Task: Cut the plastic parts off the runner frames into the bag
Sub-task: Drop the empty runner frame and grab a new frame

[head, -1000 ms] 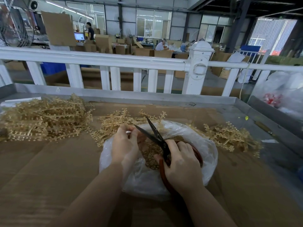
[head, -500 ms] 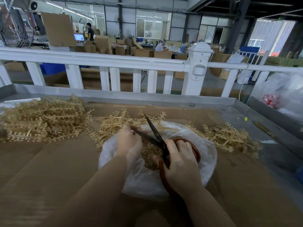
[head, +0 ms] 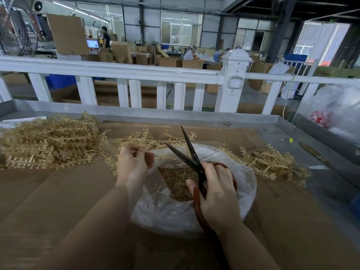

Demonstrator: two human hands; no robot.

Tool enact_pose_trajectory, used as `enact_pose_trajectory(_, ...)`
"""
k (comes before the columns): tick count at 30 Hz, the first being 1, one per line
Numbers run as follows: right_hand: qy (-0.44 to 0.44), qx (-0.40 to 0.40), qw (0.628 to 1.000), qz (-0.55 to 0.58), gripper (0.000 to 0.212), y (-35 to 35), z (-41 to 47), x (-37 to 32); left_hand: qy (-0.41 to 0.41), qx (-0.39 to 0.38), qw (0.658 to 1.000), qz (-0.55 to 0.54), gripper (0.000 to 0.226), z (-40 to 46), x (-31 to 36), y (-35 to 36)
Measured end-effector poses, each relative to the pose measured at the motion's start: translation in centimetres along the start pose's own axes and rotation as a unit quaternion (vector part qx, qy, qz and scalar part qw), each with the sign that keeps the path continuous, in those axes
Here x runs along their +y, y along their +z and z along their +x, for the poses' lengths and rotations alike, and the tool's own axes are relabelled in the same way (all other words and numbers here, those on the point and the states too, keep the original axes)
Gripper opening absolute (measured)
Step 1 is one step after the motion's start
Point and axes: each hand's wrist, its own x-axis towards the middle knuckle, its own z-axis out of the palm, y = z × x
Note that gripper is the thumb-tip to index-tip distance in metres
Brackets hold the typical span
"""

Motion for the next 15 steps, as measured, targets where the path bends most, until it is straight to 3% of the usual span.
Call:
enact_pose_trajectory(6,-0.003,-0.002,1.000,-0.001,0.043,0.2,0.0,0.1,-0.039,-0.033,0.999,0.015,0.024,1.0,0.8,-2.8)
enact_pose_trajectory(11,-0.007,-0.002,1.000,-0.006,0.044,0.3,0.0,0.3,-0.035,-0.077,0.980,0.180,0.045,1.0,1.9,-4.8)
enact_pose_trajectory(15,-0.007,-0.006,1.000,-0.003,0.045,0.3,0.0,0.2,-0.015,-0.128,0.955,0.269,0.026,1.4,2.4,-5.7)
